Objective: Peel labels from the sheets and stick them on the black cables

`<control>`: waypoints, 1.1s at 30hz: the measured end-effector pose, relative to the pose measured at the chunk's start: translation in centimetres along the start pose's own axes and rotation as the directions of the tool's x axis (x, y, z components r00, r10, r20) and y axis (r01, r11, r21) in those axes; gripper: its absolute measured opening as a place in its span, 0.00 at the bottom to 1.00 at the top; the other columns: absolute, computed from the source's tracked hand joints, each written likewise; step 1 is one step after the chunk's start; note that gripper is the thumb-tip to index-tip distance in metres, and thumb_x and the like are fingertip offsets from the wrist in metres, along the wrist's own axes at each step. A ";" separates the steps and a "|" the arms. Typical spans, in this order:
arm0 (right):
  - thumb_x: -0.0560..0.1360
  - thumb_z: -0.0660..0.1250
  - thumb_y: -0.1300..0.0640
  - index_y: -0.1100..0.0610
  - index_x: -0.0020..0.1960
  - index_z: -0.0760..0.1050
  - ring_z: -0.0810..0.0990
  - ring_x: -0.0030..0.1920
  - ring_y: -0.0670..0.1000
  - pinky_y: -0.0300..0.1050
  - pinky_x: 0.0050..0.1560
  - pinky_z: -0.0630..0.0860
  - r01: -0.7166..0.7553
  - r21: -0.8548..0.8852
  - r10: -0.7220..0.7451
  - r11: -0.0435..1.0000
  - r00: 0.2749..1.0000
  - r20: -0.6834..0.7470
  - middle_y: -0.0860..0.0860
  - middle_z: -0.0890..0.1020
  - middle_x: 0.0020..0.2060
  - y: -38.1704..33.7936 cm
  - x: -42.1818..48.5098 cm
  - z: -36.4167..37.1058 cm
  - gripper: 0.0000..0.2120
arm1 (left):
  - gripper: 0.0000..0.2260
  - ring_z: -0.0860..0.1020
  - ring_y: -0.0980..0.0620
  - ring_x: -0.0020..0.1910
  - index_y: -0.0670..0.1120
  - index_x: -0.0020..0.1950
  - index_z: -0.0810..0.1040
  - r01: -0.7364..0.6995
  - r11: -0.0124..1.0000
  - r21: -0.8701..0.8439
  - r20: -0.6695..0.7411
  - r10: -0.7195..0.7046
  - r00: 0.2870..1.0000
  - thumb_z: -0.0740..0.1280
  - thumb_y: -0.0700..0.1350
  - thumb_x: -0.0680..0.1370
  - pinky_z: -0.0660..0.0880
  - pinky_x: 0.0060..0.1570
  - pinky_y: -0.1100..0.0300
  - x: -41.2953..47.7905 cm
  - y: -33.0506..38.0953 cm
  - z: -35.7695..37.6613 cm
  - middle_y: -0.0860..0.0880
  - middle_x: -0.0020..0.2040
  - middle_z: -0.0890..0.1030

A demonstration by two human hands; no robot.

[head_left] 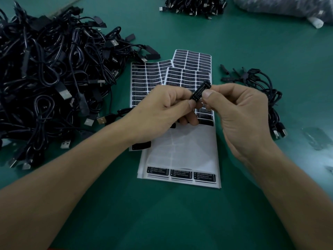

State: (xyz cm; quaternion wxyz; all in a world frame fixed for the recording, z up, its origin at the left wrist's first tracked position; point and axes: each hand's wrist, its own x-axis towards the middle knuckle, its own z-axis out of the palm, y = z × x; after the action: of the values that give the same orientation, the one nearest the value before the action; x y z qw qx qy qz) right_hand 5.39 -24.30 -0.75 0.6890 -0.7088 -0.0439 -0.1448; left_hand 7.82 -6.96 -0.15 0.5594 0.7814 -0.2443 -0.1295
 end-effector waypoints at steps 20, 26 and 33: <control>0.74 0.71 0.68 0.57 0.40 0.80 0.84 0.35 0.48 0.40 0.43 0.81 0.077 -0.016 -0.078 0.997 0.995 -0.068 0.48 0.84 0.33 -0.1 -0.4 1.0 0.09 | 0.14 0.67 0.60 0.28 0.48 0.42 0.78 0.015 1.000 -0.016 0.029 -0.015 0.999 0.59 0.39 0.85 0.65 0.31 0.66 0.3 0.3 0.0 0.57 0.26 0.72; 0.74 0.71 0.68 0.57 0.39 0.81 0.84 0.36 0.51 0.41 0.43 0.81 0.085 -0.026 -0.087 0.996 0.993 -0.081 0.50 0.84 0.34 0.0 -0.4 1.0 0.09 | 0.11 0.64 0.58 0.30 0.38 0.53 0.80 0.020 0.999 -0.042 0.026 -0.019 0.999 0.58 0.38 0.85 0.61 0.32 0.65 0.7 -0.2 0.0 0.54 0.31 0.68; 0.74 0.71 0.69 0.58 0.39 0.81 0.84 0.35 0.50 0.40 0.42 0.81 0.087 -0.003 -0.087 0.996 0.993 -0.074 0.50 0.84 0.34 0.0 -0.4 1.2 0.09 | 0.13 0.64 0.61 0.29 0.39 0.51 0.81 -0.014 0.999 -0.049 0.023 0.015 1.000 0.57 0.40 0.85 0.64 0.32 0.70 0.7 -0.4 0.1 0.54 0.31 0.69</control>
State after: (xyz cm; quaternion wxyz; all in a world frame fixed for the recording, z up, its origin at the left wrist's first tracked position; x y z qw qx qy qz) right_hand 5.21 -23.11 -0.90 0.6832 -0.7003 -0.0490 -0.2010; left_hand 8.51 -7.31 -0.53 0.5765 0.7641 -0.2533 -0.1404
